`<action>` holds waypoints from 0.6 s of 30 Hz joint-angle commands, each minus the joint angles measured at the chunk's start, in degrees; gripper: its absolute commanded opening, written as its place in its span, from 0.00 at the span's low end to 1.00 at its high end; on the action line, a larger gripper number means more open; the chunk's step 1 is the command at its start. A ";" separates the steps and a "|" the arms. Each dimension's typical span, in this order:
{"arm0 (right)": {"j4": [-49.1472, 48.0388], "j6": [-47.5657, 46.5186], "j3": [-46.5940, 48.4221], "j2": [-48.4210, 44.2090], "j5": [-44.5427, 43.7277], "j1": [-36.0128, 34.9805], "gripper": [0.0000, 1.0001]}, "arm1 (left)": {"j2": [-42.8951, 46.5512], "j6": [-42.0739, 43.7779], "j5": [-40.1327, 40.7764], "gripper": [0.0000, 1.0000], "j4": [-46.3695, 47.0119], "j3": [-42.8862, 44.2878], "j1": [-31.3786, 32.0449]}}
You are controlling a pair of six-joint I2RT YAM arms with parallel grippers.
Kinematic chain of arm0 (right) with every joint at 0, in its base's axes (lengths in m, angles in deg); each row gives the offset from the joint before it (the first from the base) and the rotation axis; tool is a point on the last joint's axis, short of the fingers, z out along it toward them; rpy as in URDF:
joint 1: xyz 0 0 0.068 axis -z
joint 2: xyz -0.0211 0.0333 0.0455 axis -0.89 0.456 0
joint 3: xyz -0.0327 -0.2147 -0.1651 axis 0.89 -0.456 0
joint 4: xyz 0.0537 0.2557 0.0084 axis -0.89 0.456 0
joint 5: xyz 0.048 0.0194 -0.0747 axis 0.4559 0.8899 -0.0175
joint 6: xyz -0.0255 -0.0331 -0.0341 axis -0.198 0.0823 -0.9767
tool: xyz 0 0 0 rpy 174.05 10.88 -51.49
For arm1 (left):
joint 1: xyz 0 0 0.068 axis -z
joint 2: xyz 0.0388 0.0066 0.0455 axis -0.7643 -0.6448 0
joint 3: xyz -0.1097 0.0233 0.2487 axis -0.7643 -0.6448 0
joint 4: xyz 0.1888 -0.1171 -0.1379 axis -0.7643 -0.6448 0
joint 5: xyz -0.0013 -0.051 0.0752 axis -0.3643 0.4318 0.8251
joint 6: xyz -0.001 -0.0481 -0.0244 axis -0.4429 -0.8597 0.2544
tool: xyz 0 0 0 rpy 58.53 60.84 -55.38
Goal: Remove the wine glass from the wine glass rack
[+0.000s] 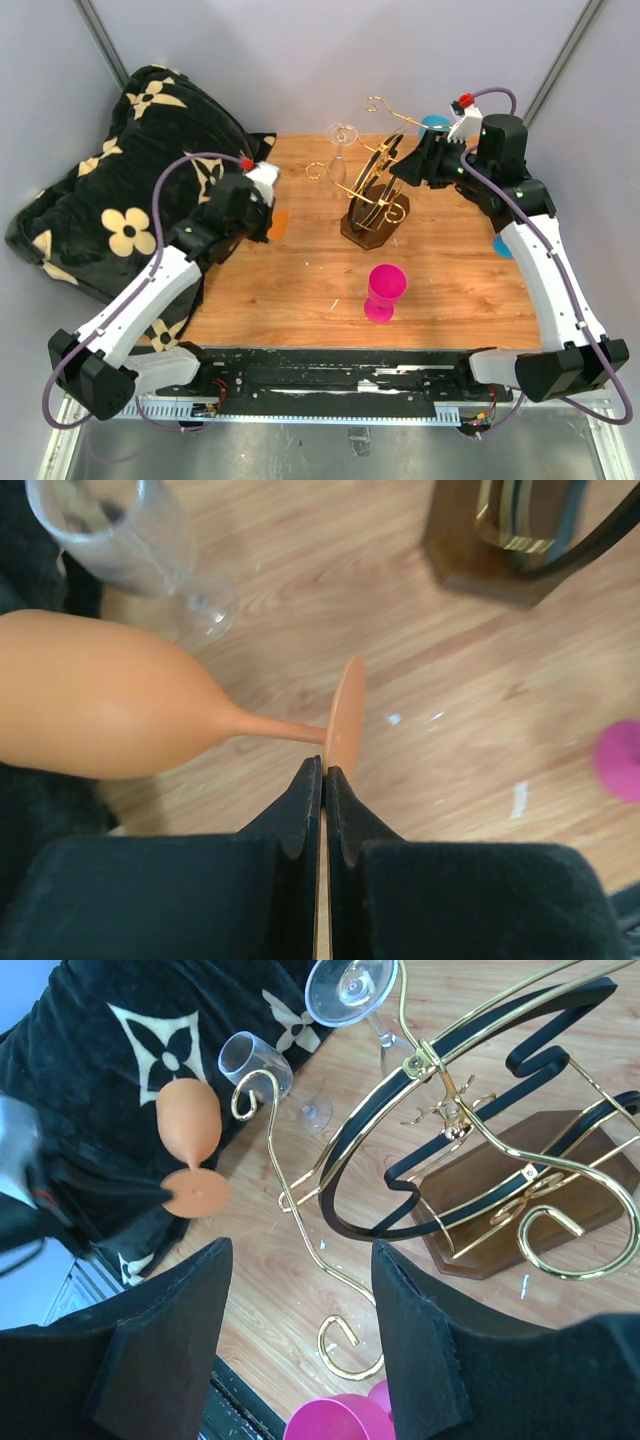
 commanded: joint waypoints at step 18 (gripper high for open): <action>-3.10 0.12 4.63 3.25 6.47 3.21 0.61 | -21.63 13.70 63.77 0.00 10.33 -12.61 25.24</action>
